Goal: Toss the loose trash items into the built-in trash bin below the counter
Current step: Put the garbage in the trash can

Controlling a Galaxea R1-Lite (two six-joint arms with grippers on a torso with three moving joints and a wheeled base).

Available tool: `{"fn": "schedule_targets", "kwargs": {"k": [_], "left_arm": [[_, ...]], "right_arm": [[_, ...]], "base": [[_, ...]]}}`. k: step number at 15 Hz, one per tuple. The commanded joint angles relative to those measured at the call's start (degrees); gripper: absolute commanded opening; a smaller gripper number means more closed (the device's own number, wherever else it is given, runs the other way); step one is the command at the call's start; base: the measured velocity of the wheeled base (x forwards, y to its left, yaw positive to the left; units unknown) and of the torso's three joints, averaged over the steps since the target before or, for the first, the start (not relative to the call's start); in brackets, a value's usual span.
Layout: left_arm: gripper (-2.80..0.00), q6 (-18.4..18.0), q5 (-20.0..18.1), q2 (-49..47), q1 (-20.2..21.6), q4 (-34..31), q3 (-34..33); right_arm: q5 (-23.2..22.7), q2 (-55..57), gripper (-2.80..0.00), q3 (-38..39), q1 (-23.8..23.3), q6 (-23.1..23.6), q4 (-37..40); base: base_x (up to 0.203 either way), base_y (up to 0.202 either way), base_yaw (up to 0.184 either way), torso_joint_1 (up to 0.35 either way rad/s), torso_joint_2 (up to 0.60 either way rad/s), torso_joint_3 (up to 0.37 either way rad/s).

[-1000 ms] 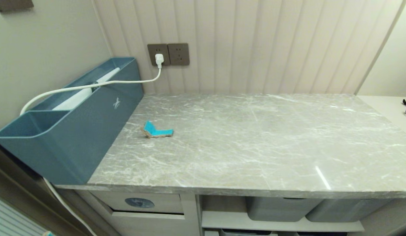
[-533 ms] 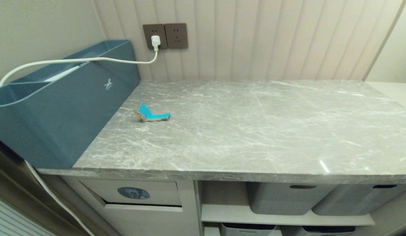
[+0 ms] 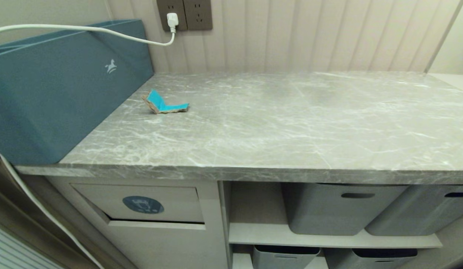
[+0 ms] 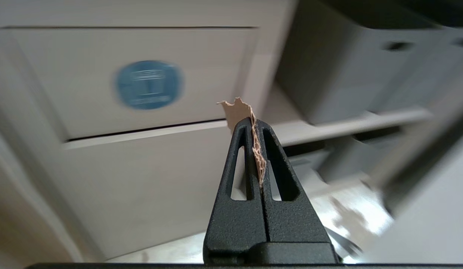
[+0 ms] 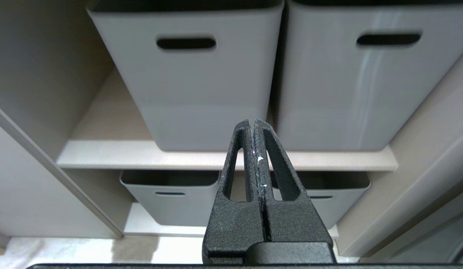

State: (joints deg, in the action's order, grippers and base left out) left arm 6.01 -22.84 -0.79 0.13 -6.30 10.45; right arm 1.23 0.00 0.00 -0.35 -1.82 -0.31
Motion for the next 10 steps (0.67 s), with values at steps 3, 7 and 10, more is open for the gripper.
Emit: {"fn": "schedule_targets", "kwargs": {"k": [3,7,10], "left_arm": [[-2.8,0.7,3.3,-9.1,-0.1,0.4,4.5],[-2.8,1.2,2.6,-26.8,-0.4,9.1,6.1],[-2.8,1.2,-2.0,-38.0,-0.5,17.1,7.3]], "right_arm": [[0.0,0.1,-2.8,0.1,0.0,0.1,0.0],[0.0,0.0,-2.8,0.1,0.0,0.0,0.0],[0.0,0.0,-2.8,0.1,0.0,0.0,0.0]], "base": [[0.0,0.0,0.0,-0.182,0.47,0.289],[0.0,0.0,0.0,-0.164,0.46,0.294],[0.0,0.0,0.0,-0.136,0.45,0.31]]}}
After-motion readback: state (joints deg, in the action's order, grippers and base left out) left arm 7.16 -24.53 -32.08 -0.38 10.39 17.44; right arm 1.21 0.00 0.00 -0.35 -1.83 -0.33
